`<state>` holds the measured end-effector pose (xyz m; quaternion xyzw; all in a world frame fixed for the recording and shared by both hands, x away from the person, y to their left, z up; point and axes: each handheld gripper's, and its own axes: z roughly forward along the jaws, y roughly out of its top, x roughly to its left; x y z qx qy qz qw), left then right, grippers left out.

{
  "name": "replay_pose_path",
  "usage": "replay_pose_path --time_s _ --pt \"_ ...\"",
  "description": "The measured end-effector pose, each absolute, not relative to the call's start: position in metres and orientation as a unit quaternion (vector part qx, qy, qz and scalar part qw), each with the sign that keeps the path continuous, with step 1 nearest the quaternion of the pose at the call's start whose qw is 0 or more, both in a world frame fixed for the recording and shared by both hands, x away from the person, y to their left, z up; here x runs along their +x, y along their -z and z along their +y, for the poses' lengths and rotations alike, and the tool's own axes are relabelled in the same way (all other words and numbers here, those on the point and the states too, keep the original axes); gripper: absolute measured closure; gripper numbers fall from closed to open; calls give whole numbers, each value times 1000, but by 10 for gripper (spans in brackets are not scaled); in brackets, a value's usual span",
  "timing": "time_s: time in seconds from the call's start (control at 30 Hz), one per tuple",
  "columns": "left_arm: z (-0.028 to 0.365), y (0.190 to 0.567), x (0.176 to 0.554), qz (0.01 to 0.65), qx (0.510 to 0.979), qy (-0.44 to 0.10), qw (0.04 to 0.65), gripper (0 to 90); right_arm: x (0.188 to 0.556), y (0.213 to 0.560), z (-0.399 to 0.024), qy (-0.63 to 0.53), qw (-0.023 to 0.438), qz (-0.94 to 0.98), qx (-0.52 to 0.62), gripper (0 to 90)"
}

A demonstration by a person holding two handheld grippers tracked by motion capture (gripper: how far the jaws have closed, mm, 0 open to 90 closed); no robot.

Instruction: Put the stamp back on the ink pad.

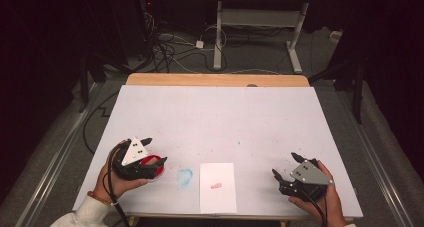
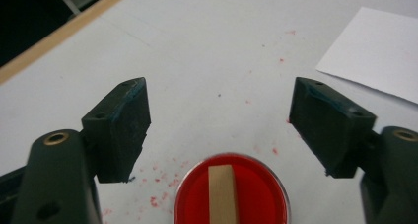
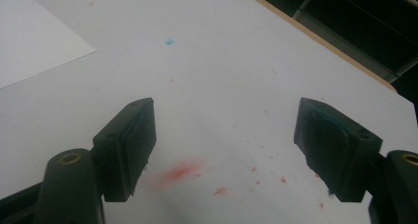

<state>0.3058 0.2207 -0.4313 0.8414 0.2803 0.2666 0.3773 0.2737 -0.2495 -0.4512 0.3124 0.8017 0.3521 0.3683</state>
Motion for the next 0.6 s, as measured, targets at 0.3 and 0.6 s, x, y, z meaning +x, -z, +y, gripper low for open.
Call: replay_pose_path --time_s 0.3,0.6 --pt "219 429 305 262 838 -283 385 164 271 450 -248 -359 364 800 314 245" --pt "231 433 299 263 844 -306 354 164 268 449 -250 -359 367 797 318 246"
